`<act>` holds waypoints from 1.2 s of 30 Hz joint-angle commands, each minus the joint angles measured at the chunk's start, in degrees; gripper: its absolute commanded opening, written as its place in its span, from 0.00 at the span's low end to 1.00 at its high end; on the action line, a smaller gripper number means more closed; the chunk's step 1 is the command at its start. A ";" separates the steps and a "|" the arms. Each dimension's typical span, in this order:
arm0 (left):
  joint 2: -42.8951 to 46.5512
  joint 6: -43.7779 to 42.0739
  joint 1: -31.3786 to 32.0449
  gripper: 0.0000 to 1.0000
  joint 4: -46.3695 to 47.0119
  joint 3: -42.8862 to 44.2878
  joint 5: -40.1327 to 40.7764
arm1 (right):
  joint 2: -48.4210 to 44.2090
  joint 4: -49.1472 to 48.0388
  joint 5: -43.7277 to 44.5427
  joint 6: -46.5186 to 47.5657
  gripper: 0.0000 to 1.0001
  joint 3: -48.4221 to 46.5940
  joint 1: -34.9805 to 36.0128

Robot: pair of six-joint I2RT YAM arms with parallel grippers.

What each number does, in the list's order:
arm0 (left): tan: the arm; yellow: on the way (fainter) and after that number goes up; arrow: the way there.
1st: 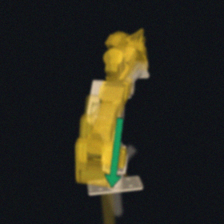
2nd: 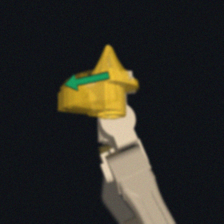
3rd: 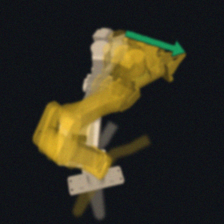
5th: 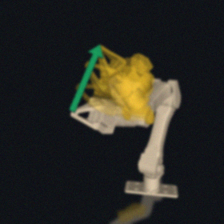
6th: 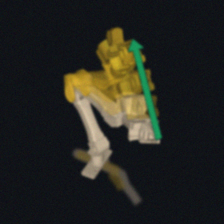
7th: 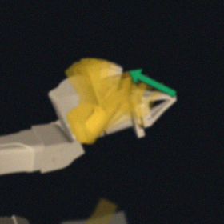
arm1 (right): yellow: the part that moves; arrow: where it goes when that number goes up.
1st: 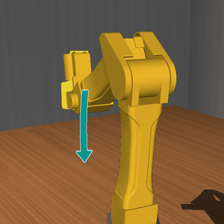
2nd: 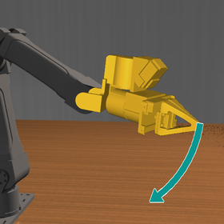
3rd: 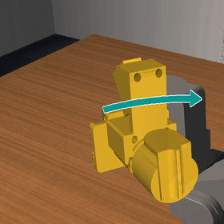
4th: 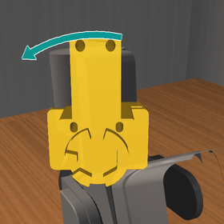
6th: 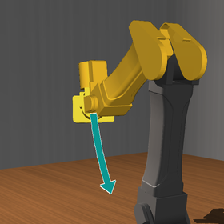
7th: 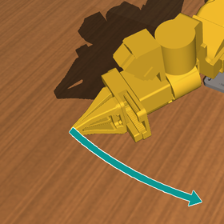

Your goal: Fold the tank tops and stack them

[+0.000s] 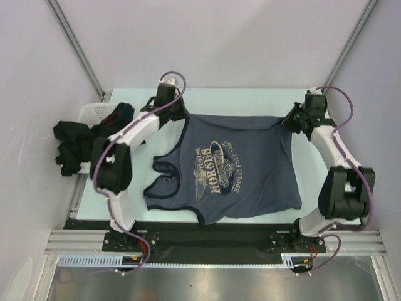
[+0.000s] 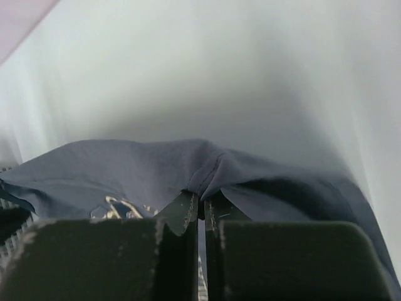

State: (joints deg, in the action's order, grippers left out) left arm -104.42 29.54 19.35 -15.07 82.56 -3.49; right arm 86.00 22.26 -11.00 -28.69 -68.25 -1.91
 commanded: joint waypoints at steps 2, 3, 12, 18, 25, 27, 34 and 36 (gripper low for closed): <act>-12.09 -0.36 -0.11 0.00 2.60 16.89 -0.82 | 9.34 -10.39 -2.00 -2.77 0.00 -9.76 -3.18; -17.52 -0.88 -0.11 0.00 1.55 24.67 -0.65 | 13.80 -10.92 -1.57 -3.13 0.00 -12.32 -3.53; -36.40 -1.84 -1.51 1.00 -8.75 58.35 -1.98 | 31.87 -9.79 -2.71 -7.89 0.79 -31.69 -7.40; -10.68 -4.75 -0.46 1.00 -2.06 26.21 5.05 | 16.42 -18.21 -4.10 -6.56 0.65 -7.36 -7.93; 7.72 -5.99 7.44 1.00 -5.50 4.12 12.62 | 2.53 -11.90 0.36 -4.80 0.61 8.64 -7.84; 11.59 -4.42 9.03 1.00 -4.54 -4.40 12.45 | -2.82 -7.00 6.77 -5.32 0.59 12.41 -7.84; 29.00 0.69 17.11 1.00 2.93 -26.74 11.57 | -17.15 4.53 21.36 -11.47 0.56 23.06 -7.93; 32.25 2.79 19.57 1.00 3.20 -30.96 11.83 | -18.75 8.48 25.32 -12.79 0.54 24.38 -7.93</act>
State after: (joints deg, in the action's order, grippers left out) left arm -77.38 28.49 36.03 -15.57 55.35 6.98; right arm 69.89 23.18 5.37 -38.24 -45.39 -9.65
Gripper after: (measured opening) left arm 0.996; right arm 0.550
